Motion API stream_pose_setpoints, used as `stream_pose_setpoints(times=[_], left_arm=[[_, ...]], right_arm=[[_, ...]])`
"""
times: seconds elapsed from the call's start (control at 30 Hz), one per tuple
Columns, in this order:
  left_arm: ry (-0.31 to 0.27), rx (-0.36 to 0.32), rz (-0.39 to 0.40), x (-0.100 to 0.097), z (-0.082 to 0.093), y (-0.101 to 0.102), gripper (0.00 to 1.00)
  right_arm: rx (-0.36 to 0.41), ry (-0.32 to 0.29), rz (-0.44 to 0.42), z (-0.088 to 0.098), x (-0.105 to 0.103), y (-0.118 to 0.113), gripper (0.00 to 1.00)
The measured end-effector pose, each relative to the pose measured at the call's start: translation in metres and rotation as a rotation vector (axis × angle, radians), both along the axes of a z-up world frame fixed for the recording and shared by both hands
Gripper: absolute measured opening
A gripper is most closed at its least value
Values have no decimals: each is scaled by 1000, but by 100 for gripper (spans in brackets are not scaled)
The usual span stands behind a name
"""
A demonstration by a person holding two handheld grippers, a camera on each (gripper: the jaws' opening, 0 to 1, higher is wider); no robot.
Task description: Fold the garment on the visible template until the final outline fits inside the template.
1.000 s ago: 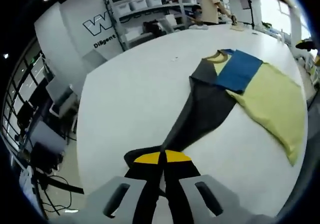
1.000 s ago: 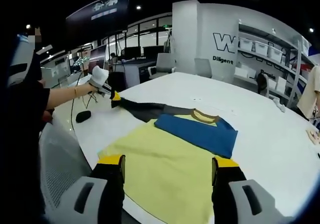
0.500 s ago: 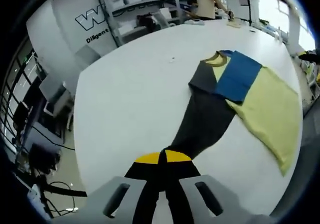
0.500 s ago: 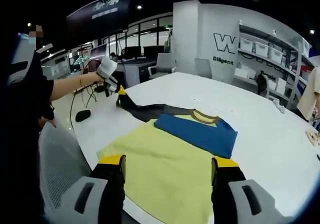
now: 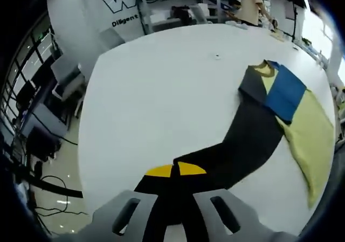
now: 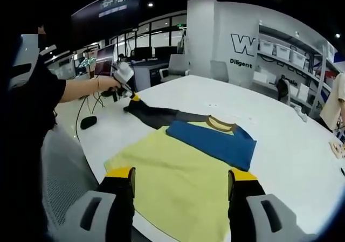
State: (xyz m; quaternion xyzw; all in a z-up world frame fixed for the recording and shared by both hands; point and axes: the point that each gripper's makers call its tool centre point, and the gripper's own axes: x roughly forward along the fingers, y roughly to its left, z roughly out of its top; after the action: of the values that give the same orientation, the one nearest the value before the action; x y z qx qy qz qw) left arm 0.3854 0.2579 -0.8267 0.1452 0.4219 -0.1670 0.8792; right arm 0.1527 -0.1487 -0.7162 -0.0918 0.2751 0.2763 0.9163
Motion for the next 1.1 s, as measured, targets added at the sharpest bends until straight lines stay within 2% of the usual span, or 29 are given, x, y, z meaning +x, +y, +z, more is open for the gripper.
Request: stream_pose_setpoints(times=[0.03, 0.1, 0.13, 0.3, 0.5, 0.77, 0.97, 1.1], left_arm=[[6, 1, 3, 8, -8, 6, 0], [2, 17, 4, 12, -11, 8, 0], [-40, 58, -58, 18, -10, 7, 0], [0, 55, -1, 20, -23, 13, 0], [-20, 135, -17, 32, -31, 25, 1], [-73, 126, 4, 34, -18, 29, 14], [-112, 158, -38, 25, -8, 29, 26], [-120, 115, -35, 19, -4, 28, 34]], right_arm=[[-1, 0, 1, 0, 0, 0, 68], [-1, 0, 1, 0, 0, 1, 68], [-1, 0, 6, 0, 0, 1, 68], [24, 2, 24, 3, -2, 6, 72], [49, 21, 11, 2, -4, 4, 78], [54, 30, -11, 1, -3, 1, 84], [58, 36, -29, -1, -2, -1, 93], [76, 42, -39, 0, -2, 0, 99]])
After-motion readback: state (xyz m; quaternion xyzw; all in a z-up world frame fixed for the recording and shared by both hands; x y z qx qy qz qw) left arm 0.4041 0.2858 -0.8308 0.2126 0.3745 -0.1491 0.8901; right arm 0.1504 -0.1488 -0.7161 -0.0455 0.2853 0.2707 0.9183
